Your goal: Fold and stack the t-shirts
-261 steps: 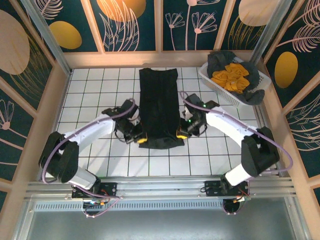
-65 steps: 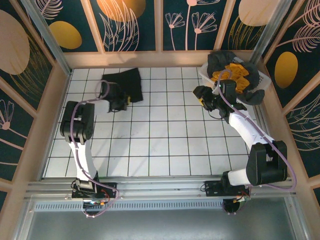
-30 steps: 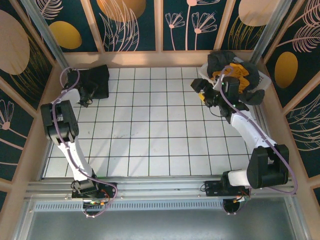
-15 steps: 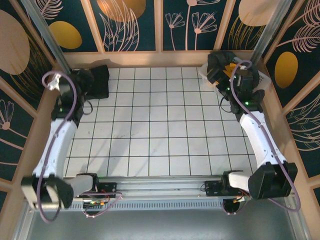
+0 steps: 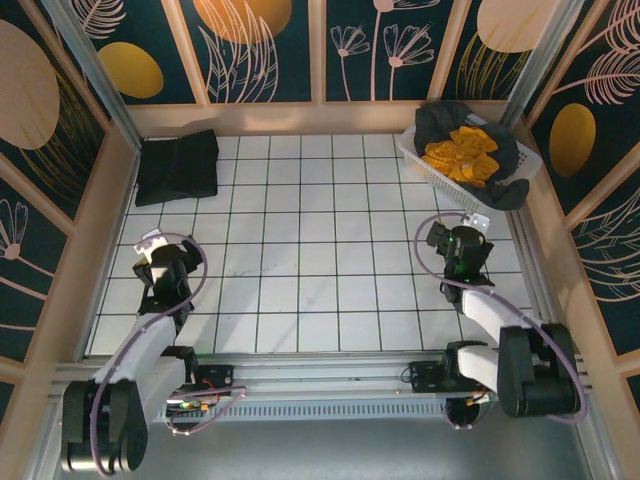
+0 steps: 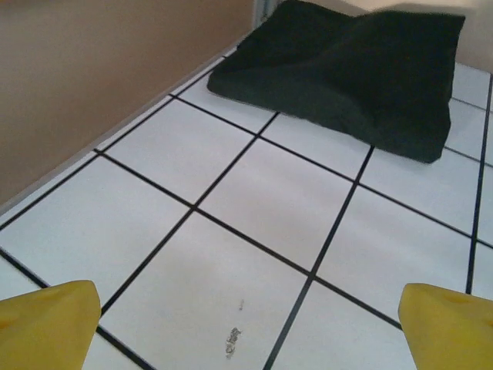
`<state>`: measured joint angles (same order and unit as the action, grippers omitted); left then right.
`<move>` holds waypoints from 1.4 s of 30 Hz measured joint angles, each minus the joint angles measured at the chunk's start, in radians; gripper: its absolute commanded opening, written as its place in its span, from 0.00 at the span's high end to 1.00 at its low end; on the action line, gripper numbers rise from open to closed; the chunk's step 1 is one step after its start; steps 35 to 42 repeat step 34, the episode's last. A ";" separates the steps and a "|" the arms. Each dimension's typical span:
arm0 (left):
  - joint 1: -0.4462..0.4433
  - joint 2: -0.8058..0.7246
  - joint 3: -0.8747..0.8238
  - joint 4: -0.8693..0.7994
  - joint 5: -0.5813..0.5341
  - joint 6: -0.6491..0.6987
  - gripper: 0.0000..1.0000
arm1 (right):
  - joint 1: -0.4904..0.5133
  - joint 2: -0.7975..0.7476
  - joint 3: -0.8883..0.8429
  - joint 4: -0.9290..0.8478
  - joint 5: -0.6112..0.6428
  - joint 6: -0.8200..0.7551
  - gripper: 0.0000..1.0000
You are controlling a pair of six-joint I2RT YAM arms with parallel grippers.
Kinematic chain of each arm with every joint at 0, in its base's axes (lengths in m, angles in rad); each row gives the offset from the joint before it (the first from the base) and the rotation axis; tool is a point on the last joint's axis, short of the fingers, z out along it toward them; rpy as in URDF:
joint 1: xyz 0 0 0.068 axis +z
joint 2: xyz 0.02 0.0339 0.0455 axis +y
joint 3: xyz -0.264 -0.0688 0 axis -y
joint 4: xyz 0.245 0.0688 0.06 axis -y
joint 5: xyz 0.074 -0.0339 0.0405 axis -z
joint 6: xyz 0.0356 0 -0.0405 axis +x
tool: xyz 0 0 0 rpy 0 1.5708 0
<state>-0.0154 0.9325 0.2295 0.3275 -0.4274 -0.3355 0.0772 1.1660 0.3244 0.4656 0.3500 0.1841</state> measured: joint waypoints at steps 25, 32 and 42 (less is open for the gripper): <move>0.014 0.578 -0.027 0.932 0.184 0.189 0.01 | -0.098 0.369 -0.095 0.722 -0.274 -0.145 0.01; 0.014 0.578 -0.027 0.952 0.185 0.190 0.01 | -0.098 0.369 -0.095 0.736 -0.298 -0.153 0.01; 0.014 0.578 -0.027 0.952 0.185 0.190 0.01 | -0.098 0.369 -0.094 0.735 -0.300 -0.153 0.01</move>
